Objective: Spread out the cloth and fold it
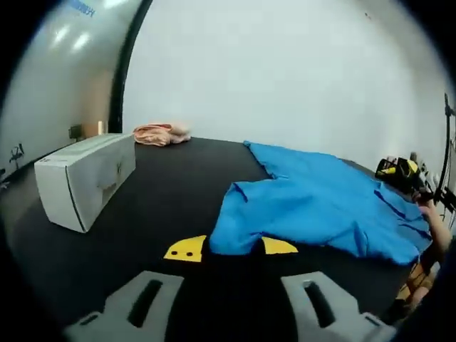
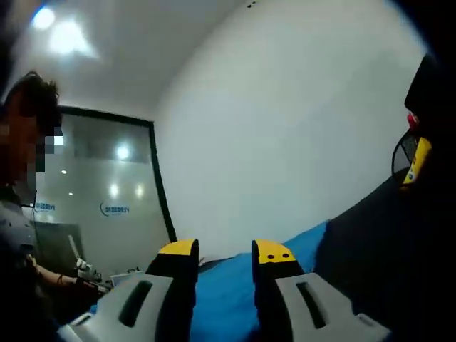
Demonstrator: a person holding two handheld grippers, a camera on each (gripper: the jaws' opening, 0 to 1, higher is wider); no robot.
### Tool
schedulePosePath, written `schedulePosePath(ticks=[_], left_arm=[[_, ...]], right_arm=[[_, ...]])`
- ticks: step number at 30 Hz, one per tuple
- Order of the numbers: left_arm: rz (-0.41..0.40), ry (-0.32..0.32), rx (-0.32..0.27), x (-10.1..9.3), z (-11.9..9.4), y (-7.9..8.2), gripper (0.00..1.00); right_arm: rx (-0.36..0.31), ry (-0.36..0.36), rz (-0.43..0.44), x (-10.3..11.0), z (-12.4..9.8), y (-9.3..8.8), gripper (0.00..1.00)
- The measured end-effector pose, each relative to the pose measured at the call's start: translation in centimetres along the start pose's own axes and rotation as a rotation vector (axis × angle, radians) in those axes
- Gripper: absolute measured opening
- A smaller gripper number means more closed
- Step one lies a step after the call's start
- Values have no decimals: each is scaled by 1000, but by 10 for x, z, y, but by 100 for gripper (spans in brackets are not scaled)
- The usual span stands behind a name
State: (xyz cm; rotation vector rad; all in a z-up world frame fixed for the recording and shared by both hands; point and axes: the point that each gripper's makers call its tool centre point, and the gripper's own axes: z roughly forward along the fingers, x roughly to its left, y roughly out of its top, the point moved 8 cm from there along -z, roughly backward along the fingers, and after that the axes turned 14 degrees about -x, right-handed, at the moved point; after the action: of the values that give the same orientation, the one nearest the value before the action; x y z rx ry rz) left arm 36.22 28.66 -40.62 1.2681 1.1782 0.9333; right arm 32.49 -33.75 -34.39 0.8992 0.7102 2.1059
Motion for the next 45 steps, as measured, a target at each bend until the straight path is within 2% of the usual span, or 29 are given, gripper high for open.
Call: schedulePosePath(ticks=[1, 2, 3, 5, 6, 8, 10, 11, 12, 13, 14, 17, 19, 22, 23, 27, 28, 30, 31, 32, 34, 35, 36, 38, 39, 40, 42, 43, 45], left_arm=[[4, -3, 5, 1, 0, 1, 11], [-58, -31, 25, -1, -2, 0, 3], [-108, -29, 33, -3, -2, 0, 3], [-72, -48, 31, -2, -5, 4, 2], [-62, -50, -3, -2, -6, 10, 2], [-123, -66, -94, -6, -8, 25, 2], [-98, -58, -112, -5, -10, 36, 3], [-116, -84, -152, -7, -10, 42, 3], [-194, -113, -181, -12, -11, 49, 3], [-214, -113, -184, -14, -11, 53, 3], [-183, -105, -179, -17, -11, 57, 3], [-131, -203, -246, -50, -5, 77, 3], [-115, -335, -269, -90, 0, 85, 3], [-71, -475, -243, -129, 4, 76, 3], [-67, -539, -225, -149, 6, 67, 3], [-45, -710, 24, -194, 9, 8, 4], [-8, -700, 83, -200, 11, -7, 6], [-22, -734, 92, -211, 9, -13, 9], [-83, -752, 72, -216, 5, -9, 9], [-114, -759, 52, -217, 2, -5, 11], [-86, -736, 41, -209, -3, 2, 16], [-83, -720, 26, -204, -6, 5, 16], [-91, -710, 1, -199, -9, 10, 16], [-91, -685, -40, -181, -14, 20, 16], [-67, -666, -46, -172, -15, 21, 16], [-43, -641, -49, -161, -14, 22, 16], [9, -597, -27, -139, -11, 17, 16], [53, -566, -18, -130, -10, 15, 16], [128, -589, -30, -126, -8, 14, 16]], right_arm=[[-1, -3, 0, 0, 0, 0, 28], [-3, -5, 1, -1, 0, 0, 28], [-3, -7, 1, -2, -1, 1, 28], [-7, -11, -1, -2, -1, 1, 28], [-7, -12, -2, -2, -1, 1, 28], [-6, -17, -4, -2, -1, 0, 28], [-6, -20, -3, -4, -1, 0, 28], [-5, -22, -4, -4, -1, 0, 28], [-4, -24, -5, -4, -1, -1, 28], [-3, -26, -7, -4, -1, -1, 28], [-3, -28, -7, -5, -1, -1, 28], [-2, -33, -3, -8, -1, 0, 28], [-2, -35, -2, -8, -1, 0, 28], [2, -35, -1, -7, -2, -1, 28], [3, -34, -2, -7, -2, -1, 28], [4, -38, -3, -8, -2, -1, 28], [2, -39, -2, -8, -2, -1, 28], [-1, -40, -2, -7, -2, -1, 28], [-1, -39, -3, -7, -2, 0, 28], [0, -37, -4, -7, -2, -1, 28], [14, -25, -20, -4, 0, -3, 28], [53, -8, -43, -3, 1, -7, 28], [142, 6, -114, 0, 5, -14, 28], [248, 46, -216, 9, 14, -28, 27], [327, 82, -233, 18, 20, -36, 27], [451, 122, -240, 33, 29, -50, 27], [574, 239, -249, 64, 52, -74, 27], [579, 275, -236, 77, 63, -83, 27], [602, 370, -160, 105, 89, -107, 27]])
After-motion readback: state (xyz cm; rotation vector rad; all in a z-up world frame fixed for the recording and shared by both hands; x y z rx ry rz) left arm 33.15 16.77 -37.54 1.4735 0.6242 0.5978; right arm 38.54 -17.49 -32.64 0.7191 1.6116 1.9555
